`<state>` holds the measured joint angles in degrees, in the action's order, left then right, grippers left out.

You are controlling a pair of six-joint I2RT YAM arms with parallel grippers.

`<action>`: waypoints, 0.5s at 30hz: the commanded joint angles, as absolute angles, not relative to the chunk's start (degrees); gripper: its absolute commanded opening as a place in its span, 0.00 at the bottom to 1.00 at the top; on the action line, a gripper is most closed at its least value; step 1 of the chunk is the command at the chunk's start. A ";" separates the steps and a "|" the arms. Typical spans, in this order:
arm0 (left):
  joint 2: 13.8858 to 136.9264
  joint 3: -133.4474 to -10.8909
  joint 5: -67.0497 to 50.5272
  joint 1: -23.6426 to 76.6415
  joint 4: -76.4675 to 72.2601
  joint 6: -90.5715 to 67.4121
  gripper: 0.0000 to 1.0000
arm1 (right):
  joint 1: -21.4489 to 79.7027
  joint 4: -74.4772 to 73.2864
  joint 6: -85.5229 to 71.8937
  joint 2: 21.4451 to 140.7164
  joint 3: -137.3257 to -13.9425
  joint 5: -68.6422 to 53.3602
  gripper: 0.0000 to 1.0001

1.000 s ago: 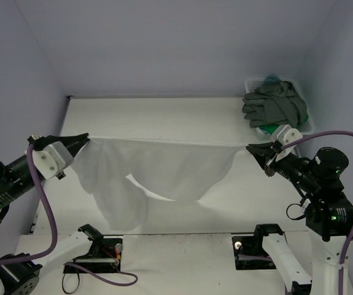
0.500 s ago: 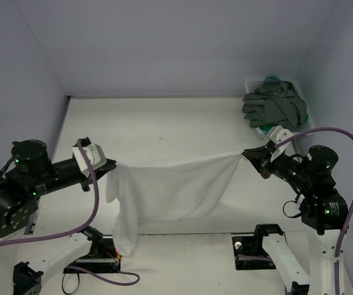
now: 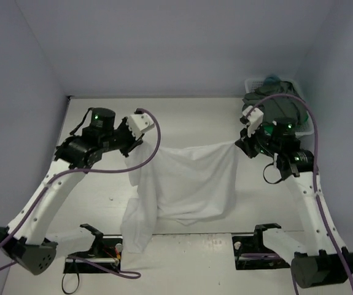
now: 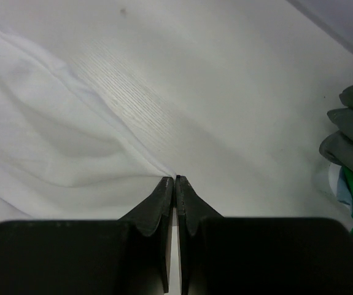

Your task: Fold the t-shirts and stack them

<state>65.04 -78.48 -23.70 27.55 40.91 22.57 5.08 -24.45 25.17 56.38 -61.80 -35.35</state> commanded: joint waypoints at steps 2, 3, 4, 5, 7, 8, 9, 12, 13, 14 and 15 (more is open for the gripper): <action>71.35 -80.16 -15.04 26.90 24.62 24.87 0.00 | 11.68 -14.69 25.49 62.83 -63.19 -21.90 0.00; 72.76 -80.16 -13.99 26.89 23.30 25.13 0.00 | 12.82 -13.37 25.14 63.89 -63.19 -19.97 0.00; 75.47 -80.07 -12.50 26.72 21.81 25.14 0.00 | 14.57 -12.32 24.88 65.03 -63.37 -18.21 0.00; 76.98 -80.24 -11.87 26.20 18.93 25.14 0.00 | 15.02 -10.65 24.26 68.00 -63.80 -15.67 0.00; 81.36 -81.38 -10.03 25.49 15.41 25.48 0.00 | 15.21 -7.67 23.65 72.83 -65.12 -14.07 0.00; 82.95 -81.82 -8.11 24.79 14.34 25.49 0.00 | 15.29 -6.43 23.38 74.43 -65.39 -12.32 0.00; 86.36 -83.13 -6.95 24.35 12.24 25.75 0.00 | 15.38 -4.85 23.03 77.75 -66.26 -11.70 0.00; 91.65 -85.86 -2.65 22.33 9.85 25.75 0.00 | 15.73 -1.59 22.50 82.34 -67.32 -7.83 0.00; 95.24 -87.61 -1.85 21.89 8.45 26.01 0.00 | 15.82 -0.36 22.33 85.57 -68.28 -6.95 0.00; 96.84 -88.24 -0.37 21.01 7.39 26.19 0.00 | 15.82 1.82 22.15 87.00 -68.64 -4.77 0.00; 100.25 -89.11 1.39 20.66 5.73 26.63 0.00 | 15.82 3.93 21.89 90.14 -69.60 -3.62 0.00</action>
<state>97.08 -84.09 -5.34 22.44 15.51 25.17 15.46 -6.15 23.38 85.71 -65.71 -10.55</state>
